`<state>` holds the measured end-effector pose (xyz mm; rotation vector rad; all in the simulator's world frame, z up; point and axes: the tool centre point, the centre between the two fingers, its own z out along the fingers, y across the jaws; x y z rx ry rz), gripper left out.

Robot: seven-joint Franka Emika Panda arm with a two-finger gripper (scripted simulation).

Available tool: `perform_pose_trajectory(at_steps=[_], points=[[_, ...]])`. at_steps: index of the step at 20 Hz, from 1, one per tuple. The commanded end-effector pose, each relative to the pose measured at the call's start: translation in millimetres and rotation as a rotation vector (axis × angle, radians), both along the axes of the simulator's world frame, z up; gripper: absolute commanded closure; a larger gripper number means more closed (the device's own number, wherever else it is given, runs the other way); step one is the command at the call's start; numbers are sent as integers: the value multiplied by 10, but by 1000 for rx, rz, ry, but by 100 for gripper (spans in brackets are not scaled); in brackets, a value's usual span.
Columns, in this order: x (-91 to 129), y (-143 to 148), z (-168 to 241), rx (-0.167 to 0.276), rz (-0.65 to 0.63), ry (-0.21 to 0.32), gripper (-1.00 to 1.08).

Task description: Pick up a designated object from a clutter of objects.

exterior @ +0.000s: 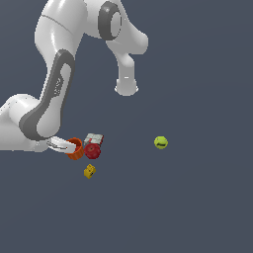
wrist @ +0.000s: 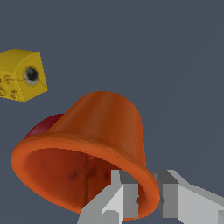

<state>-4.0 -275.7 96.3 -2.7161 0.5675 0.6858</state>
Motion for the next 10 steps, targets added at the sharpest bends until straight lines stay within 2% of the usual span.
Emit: perform_pose_trajectory(at_steps=[1, 5, 10], points=[[100, 81, 202, -1, -1, -28, 108], [290, 263, 637, -1, -7, -84, 108], [564, 573, 1419, -2, -16, -183, 108]])
